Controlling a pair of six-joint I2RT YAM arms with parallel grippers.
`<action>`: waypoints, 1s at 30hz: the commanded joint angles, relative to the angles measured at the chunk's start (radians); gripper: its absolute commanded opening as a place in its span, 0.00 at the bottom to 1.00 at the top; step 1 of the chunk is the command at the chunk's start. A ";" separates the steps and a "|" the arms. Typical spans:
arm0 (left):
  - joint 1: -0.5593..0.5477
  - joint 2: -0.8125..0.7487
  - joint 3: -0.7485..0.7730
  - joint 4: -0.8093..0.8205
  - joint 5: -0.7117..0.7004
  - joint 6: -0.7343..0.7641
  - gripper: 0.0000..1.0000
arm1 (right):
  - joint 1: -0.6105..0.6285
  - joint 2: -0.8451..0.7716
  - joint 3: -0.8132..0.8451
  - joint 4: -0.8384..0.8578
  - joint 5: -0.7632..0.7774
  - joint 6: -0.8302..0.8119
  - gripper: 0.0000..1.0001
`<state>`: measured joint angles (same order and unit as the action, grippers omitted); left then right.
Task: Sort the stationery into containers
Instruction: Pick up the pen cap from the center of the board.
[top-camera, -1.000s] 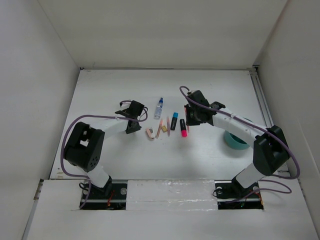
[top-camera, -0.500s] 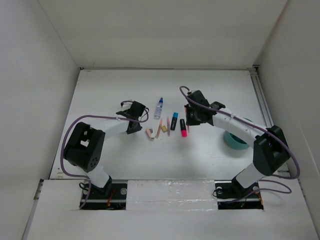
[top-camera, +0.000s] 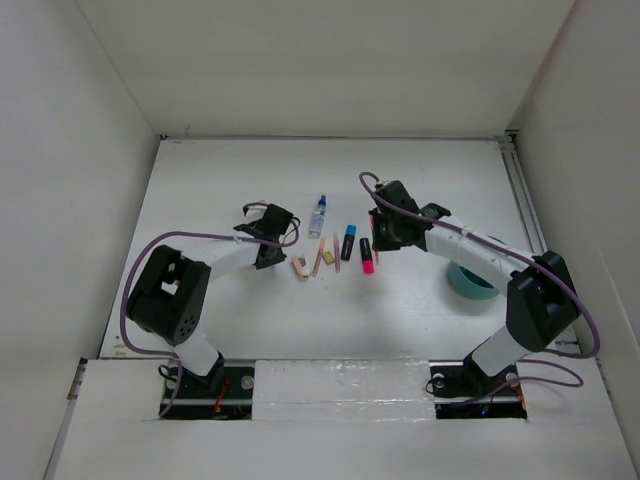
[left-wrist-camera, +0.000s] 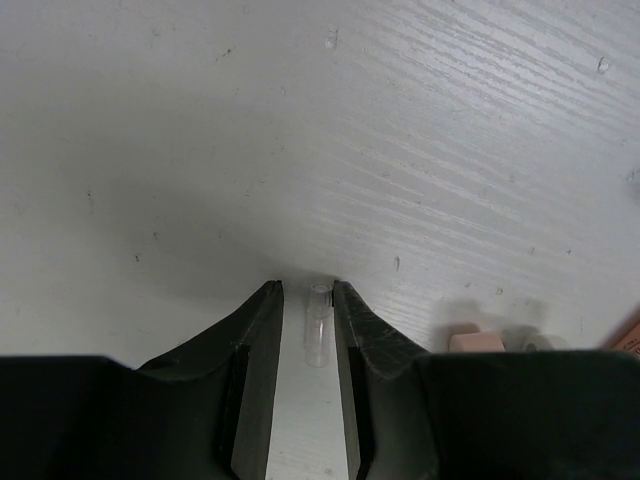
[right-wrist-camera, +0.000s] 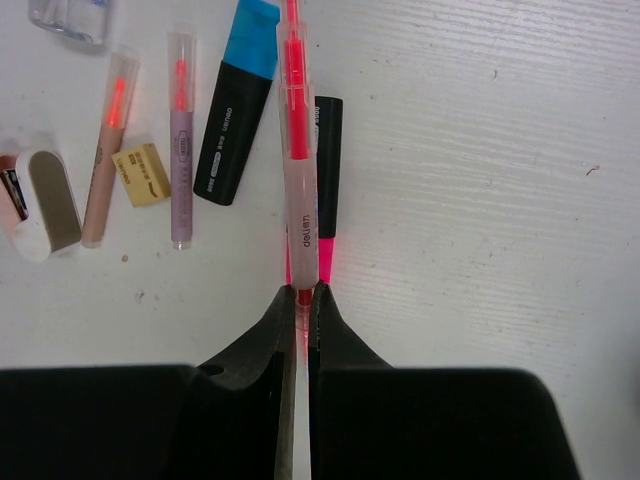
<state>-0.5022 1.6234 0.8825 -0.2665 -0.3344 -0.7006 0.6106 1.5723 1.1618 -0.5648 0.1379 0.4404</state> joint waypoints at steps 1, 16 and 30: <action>-0.006 0.024 -0.056 -0.085 0.061 -0.030 0.23 | 0.009 -0.029 -0.004 0.036 0.017 -0.009 0.00; -0.024 0.024 -0.065 -0.085 0.072 -0.030 0.23 | 0.009 -0.038 -0.004 0.036 0.017 -0.009 0.00; -0.053 0.013 -0.083 -0.105 0.072 -0.057 0.23 | 0.009 -0.038 -0.013 0.036 0.017 -0.009 0.00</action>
<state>-0.5396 1.6051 0.8570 -0.2512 -0.3462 -0.7231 0.6106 1.5703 1.1599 -0.5648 0.1390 0.4404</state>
